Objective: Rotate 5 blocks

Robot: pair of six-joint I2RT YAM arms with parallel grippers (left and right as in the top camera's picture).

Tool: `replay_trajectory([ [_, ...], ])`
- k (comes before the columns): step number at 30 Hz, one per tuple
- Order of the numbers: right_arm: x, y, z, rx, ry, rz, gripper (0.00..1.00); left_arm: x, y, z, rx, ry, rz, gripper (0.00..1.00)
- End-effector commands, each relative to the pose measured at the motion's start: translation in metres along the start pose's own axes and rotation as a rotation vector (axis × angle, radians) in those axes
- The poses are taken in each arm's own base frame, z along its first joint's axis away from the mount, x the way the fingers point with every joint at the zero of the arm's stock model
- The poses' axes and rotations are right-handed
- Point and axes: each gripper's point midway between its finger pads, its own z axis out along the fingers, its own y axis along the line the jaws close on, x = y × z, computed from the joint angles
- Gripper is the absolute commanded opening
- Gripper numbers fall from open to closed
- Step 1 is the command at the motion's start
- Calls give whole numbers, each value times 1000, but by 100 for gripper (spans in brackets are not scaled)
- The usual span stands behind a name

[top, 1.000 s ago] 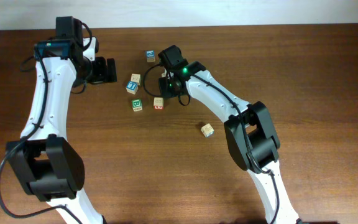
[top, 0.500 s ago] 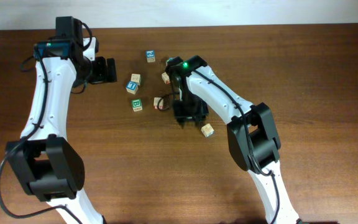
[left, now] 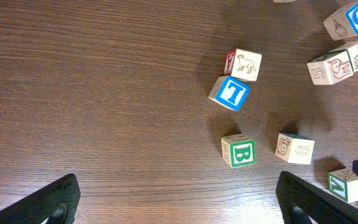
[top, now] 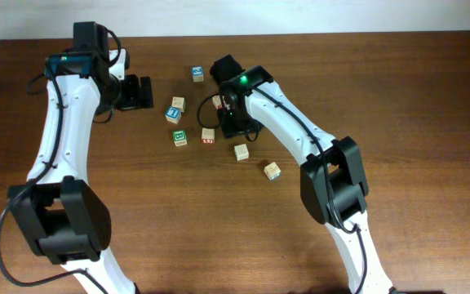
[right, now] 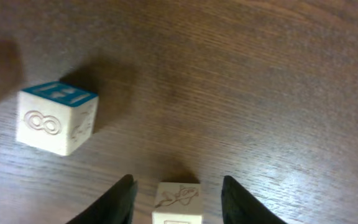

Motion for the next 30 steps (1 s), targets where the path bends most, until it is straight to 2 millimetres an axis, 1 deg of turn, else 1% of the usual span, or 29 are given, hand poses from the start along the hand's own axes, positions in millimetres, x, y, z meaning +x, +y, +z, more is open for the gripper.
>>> replay_trajectory([
  [1,6,-8,14,44,27,42,27,-4,1,0,-7,-6,-12,99],
  [4,9,-6,14,43,38,37,26,-4,1,0,-7,-6,-12,99],
  [5,11,-2,15,39,43,30,26,-4,1,0,-7,-6,-12,99],
  [6,15,3,17,27,54,23,27,-4,1,0,-7,-6,-12,99],
  [8,24,7,23,33,75,22,26,-4,1,0,-7,-6,-12,99],
  [11,40,3,32,56,125,78,26,-4,1,0,-7,-6,-12,99],
  [14,47,3,31,58,156,80,25,-4,1,0,-7,-6,-12,99],
  [18,70,-5,26,97,247,107,24,-4,1,0,-7,-6,-12,99],
  [20,80,-6,23,98,291,109,24,-4,1,0,-7,-6,-12,99],
  [22,85,-7,21,100,316,95,24,-4,1,0,-7,-6,-12,99],
  [25,87,-8,20,80,330,-46,30,-4,1,0,-7,-6,-12,99],
  [28,83,-12,18,71,323,-121,30,-4,1,0,-7,-6,-12,99],
  [30,72,-6,5,38,294,-159,31,-4,1,0,-7,-6,-12,99],
])
